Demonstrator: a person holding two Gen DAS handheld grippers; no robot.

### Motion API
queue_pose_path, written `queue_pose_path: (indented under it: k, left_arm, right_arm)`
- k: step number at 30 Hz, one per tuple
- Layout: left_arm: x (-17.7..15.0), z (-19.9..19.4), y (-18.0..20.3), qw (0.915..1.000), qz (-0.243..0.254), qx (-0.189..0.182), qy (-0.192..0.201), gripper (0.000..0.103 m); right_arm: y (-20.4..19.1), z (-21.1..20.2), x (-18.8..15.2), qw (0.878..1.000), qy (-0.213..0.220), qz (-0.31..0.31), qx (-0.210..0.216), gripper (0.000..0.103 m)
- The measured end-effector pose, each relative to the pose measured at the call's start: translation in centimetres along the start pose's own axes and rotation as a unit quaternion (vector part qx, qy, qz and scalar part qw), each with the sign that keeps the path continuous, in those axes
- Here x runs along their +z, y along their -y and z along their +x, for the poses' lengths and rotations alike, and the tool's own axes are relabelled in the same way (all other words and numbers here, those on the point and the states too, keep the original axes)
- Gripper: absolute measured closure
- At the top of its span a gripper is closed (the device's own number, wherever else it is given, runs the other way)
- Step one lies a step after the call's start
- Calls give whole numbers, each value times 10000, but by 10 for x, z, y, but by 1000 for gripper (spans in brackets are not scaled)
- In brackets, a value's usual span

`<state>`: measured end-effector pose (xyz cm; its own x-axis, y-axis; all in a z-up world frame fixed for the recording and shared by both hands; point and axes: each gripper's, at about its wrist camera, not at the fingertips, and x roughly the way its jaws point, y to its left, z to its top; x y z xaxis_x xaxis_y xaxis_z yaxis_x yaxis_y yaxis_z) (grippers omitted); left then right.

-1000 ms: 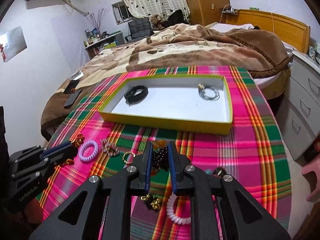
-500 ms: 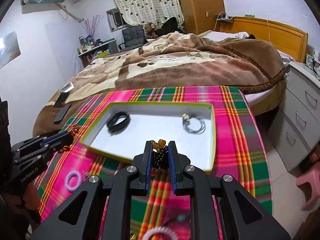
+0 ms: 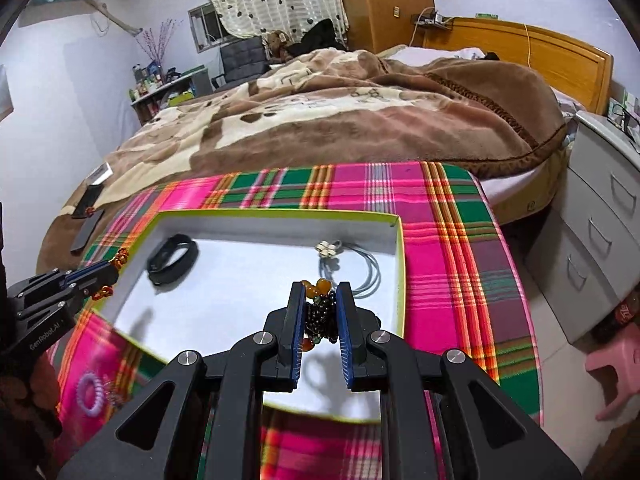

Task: Organize jewelry
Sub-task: 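Carry the tassel into the box with the left tool while the right tool places the bracelet there, then withdraw both open tools from the box toward the coil hair ties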

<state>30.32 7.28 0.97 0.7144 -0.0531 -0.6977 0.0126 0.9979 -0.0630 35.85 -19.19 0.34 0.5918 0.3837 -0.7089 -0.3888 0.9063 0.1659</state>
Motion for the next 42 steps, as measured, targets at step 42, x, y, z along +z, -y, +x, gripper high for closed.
queue_pose_path:
  k: [42]
  left_arm:
    - [-37,-65,5,9993,-100,-156,324,94]
  right_arm:
    - [-18,-82,-40,9983,560,-132,109,66]
